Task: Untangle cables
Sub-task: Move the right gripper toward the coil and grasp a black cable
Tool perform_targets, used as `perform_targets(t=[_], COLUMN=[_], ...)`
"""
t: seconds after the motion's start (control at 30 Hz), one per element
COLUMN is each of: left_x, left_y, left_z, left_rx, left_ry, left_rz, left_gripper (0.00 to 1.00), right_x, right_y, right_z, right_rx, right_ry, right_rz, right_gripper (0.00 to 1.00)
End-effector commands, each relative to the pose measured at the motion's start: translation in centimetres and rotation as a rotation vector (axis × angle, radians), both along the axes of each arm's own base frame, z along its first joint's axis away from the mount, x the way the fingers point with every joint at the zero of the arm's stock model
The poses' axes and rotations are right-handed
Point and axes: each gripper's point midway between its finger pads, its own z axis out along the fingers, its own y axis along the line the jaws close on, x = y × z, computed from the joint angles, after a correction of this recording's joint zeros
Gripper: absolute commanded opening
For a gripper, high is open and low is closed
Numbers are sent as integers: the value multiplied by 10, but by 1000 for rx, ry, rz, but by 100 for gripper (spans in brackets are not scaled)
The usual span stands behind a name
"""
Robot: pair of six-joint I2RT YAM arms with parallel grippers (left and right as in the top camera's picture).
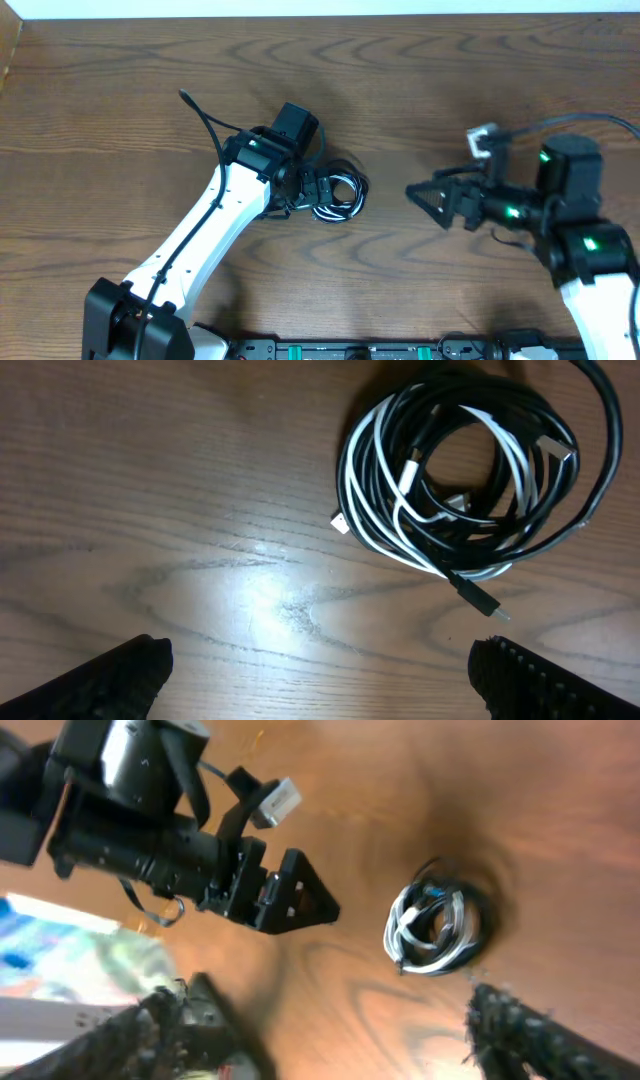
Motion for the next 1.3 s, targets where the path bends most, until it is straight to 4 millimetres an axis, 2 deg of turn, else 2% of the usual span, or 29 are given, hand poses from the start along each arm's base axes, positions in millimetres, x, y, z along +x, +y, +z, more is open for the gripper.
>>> perform_targets(t=[0.0,0.03,0.1,0.2,0.23,0.3,0.33,0.47,0.53,0.63,0.77,0.9,0.97,1.07,1.13,1.2,1.27], left_x=[4,4,5,9,9,9,8,1,-1,0,6,6,6,8,8,8,8], left_y=[5,10,20,38,44,55,58,63,63,63,61,61,61,61,61,61,61], left_z=[-3,-5,-7,-8,-9,-12,-14,-22,-24,-24,-24,-24,-24,-24,-24,-24,-24], left_rx=[11,19,26,32,34,40,42,55,60,57,48,47,47,45,44,44,44], left_ry=[13,27,45,60,66,82,88,112,118,114,92,89,89,85,82,82,82], left_rz=[56,90,151,210,228,264,273,255,240,241,242,241,241,242,242,242,242], left_gripper=[99,99,99,99,99,99,99,99,99,99,99,99,99,99,99,99,99], right_x=[4,11,21,29,33,42,48,65,71,76,79,81,83,85,86,85,84], right_y=[19,21,23,43,49,55,55,46,52,73,89,92,93,94,94,94,97], right_z=[-15,-30,-54,-67,-70,-80,-88,-127,-142,-157,-174,-186,-188,-187,-186,-185,-180], right_rx=[20,-13,-73,-101,-107,-143,-172,-305,-323,-285,-237,-232,-229,-227,-224,-222,-205], right_ry=[133,199,285,260,247,225,229,267,269,253,282,295,290,280,276,276,273], right_rz=[28,-21,-100,-58,-49,-71,-103,-236,-223,-126,-67,-55,-55,-59,-59,-57,-43], right_gripper=[68,59,59,54,56,74,79,81,80,70,52,49,41,22,16,3,2])
